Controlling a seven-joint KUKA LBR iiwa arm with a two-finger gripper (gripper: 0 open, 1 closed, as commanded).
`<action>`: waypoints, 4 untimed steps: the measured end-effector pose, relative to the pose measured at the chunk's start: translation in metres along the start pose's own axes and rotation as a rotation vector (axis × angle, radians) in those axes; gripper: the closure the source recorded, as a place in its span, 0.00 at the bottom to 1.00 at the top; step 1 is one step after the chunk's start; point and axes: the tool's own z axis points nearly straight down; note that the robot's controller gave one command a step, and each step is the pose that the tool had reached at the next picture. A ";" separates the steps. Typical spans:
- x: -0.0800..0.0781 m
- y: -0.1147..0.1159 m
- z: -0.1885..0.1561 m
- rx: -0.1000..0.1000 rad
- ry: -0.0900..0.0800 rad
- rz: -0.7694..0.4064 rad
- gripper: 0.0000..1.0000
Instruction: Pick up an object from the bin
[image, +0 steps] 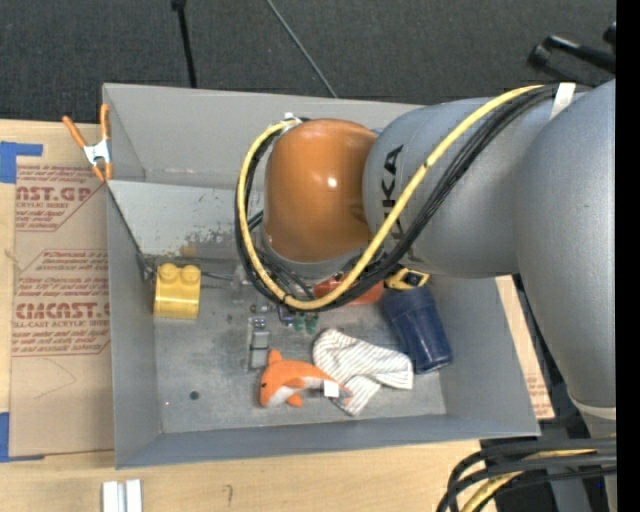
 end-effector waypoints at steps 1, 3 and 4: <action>-0.002 -0.001 -0.004 -0.001 -0.008 0.002 0.00; -0.003 -0.069 0.081 0.001 -0.009 -0.030 0.00; -0.001 -0.073 0.092 -0.001 -0.009 -0.019 0.00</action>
Offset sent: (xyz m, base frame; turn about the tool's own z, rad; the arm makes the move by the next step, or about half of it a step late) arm 0.0087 -0.0811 -0.0726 -0.1007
